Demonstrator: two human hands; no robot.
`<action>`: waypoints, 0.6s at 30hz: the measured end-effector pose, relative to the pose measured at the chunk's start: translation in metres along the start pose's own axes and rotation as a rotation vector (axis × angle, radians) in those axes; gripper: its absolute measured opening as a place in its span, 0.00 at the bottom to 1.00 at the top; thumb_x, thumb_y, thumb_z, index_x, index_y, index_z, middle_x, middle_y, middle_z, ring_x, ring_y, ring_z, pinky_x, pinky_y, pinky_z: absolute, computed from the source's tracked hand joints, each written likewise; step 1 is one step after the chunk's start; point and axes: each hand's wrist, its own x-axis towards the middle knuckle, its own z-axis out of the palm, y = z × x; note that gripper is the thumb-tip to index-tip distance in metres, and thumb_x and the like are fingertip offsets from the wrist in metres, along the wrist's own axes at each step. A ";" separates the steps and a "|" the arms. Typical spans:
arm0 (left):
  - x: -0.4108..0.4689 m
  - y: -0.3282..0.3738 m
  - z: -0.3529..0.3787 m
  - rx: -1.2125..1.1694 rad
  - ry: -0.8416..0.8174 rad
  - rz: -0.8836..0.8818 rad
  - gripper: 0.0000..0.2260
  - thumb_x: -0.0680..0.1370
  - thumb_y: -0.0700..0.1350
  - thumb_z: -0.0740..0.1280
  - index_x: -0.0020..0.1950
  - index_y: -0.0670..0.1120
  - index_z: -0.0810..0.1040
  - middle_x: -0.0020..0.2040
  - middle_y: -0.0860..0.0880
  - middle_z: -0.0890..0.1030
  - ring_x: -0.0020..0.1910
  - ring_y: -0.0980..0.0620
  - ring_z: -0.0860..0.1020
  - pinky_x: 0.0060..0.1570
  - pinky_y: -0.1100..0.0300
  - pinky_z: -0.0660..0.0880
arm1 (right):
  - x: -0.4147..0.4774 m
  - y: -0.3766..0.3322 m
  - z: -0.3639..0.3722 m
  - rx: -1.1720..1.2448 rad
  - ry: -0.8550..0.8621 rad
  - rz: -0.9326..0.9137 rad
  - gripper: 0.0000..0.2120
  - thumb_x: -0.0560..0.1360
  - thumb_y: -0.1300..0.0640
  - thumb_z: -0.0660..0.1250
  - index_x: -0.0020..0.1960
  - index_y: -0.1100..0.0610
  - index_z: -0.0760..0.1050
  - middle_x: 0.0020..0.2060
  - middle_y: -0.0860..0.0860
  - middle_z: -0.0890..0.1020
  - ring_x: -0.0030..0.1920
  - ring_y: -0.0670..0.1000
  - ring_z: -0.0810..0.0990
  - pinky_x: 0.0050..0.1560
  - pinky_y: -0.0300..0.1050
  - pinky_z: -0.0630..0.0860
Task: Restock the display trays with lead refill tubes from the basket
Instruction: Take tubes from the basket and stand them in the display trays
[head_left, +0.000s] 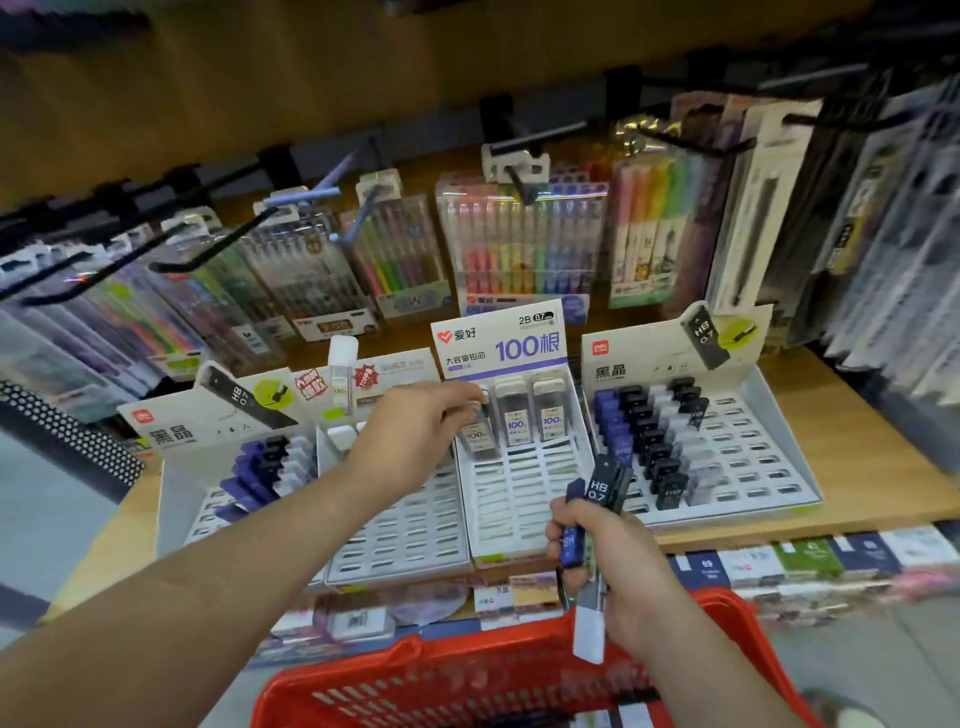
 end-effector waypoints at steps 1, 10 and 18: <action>0.002 0.000 0.001 0.014 -0.016 0.016 0.10 0.77 0.42 0.68 0.58 0.46 0.82 0.55 0.48 0.83 0.55 0.50 0.79 0.49 0.72 0.64 | 0.000 0.000 0.000 0.004 -0.002 0.000 0.05 0.76 0.65 0.67 0.51 0.64 0.77 0.32 0.54 0.78 0.29 0.50 0.75 0.21 0.39 0.66; 0.013 -0.002 0.006 0.065 -0.056 0.089 0.12 0.78 0.44 0.67 0.61 0.47 0.81 0.56 0.47 0.83 0.57 0.47 0.79 0.59 0.57 0.74 | 0.004 0.001 -0.003 0.030 -0.005 0.008 0.06 0.76 0.65 0.67 0.52 0.63 0.77 0.32 0.55 0.79 0.30 0.50 0.76 0.20 0.39 0.65; 0.012 -0.004 0.005 0.066 -0.104 0.125 0.13 0.78 0.44 0.68 0.62 0.48 0.80 0.57 0.48 0.83 0.59 0.49 0.79 0.61 0.56 0.74 | 0.004 0.002 -0.004 0.044 -0.020 0.010 0.08 0.76 0.65 0.67 0.54 0.64 0.77 0.31 0.54 0.79 0.29 0.49 0.76 0.21 0.38 0.66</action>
